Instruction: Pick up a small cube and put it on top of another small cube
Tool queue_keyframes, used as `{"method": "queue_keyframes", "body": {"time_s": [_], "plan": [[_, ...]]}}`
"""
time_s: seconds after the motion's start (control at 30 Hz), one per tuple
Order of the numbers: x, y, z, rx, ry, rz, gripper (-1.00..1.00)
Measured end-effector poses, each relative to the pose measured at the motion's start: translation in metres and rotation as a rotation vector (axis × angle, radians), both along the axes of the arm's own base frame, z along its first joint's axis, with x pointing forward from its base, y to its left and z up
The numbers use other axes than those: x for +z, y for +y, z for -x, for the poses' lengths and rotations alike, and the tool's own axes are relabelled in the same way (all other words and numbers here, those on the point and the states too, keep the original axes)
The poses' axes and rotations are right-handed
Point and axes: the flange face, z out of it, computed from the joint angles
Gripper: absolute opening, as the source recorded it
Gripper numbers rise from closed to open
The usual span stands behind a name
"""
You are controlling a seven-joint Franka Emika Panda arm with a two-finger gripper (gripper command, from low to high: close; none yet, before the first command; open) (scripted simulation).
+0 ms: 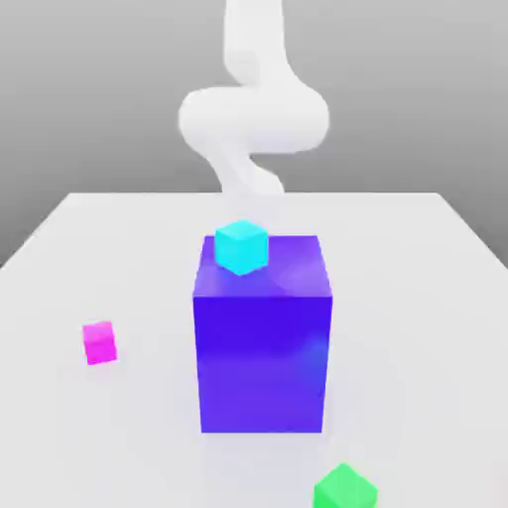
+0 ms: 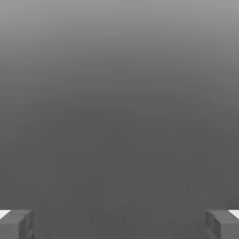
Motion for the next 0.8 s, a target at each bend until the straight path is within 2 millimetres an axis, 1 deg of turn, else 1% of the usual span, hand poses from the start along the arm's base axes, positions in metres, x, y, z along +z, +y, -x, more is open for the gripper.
{"method": "queue_keyframes", "body": {"time_s": [0.1,0.2,0.3,0.4,0.5,0.6,0.7,0.8], "plan": [[-0.039,-0.026,-0.018,-0.165,0.05,-0.097,0.0],[-0.077,-0.052,-0.031,-0.328,0.093,-0.188,0.0],[-0.116,-0.079,-0.037,-0.494,0.13,-0.275,0.0],[-0.155,-0.105,-0.039,-0.663,0.162,-0.359,0.0],[-0.195,-0.131,-0.035,-0.836,0.19,-0.441,0.0],[-0.233,-0.155,-0.026,-1.012,0.212,-0.52,0.0],[-0.272,-0.177,-0.013,-1.192,0.23,-0.595,0.0],[-0.309,-0.196,0.004,-1.373,0.242,-0.667,0.0]]}}
